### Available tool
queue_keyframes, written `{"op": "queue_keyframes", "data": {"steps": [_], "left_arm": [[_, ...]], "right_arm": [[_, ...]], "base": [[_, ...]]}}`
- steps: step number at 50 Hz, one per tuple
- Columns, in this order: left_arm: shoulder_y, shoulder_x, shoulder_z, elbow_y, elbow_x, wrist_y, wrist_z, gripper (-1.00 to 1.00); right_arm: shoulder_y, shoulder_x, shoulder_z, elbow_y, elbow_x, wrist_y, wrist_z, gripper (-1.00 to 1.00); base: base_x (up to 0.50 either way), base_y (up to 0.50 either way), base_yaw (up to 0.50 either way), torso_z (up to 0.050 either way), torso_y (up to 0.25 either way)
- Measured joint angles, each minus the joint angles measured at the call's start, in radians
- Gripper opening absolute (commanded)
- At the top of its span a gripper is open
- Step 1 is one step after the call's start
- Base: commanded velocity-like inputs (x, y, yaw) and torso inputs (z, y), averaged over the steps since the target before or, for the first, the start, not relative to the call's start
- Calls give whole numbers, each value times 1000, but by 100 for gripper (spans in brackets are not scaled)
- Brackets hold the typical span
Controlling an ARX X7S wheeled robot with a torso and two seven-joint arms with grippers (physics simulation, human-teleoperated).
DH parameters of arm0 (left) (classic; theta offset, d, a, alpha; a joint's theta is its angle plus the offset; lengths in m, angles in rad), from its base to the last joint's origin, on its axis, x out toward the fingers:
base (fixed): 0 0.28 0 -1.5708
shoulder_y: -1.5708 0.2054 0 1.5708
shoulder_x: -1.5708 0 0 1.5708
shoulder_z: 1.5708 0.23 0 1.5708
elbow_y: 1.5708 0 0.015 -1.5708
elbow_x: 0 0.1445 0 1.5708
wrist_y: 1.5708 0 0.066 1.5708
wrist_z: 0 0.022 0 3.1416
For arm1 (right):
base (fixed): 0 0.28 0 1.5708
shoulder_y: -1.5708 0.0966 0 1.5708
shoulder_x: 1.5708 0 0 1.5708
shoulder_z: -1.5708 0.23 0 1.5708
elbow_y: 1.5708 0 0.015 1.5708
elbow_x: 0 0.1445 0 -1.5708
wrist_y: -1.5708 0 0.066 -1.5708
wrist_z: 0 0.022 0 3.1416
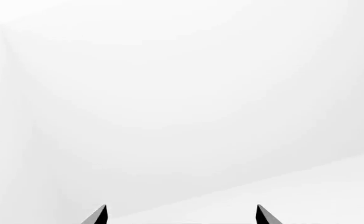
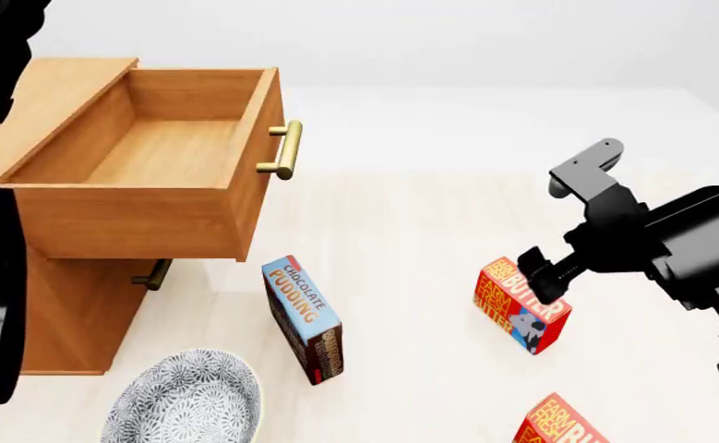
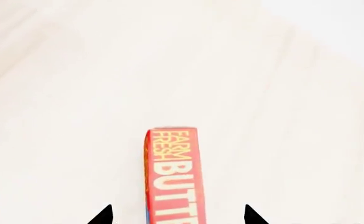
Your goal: Put the butter at the front in the top drawer of the cabinet and close it.
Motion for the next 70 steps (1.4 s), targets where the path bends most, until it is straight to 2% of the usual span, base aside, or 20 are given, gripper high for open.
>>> {"op": "queue_keyframes", "data": {"steps": [30, 70], "left_arm": [[19, -14, 11, 18, -6, -2, 5, 100], [29, -27, 7, 38, -26, -18, 9, 100]], "right_arm": [[-34, -68, -1, 195, -19, -111, 13, 100], [-72, -66, 10, 270, -16, -142, 29, 100]], "base": [[0, 0, 0, 0, 0], [0, 0, 0, 0, 0]]}}
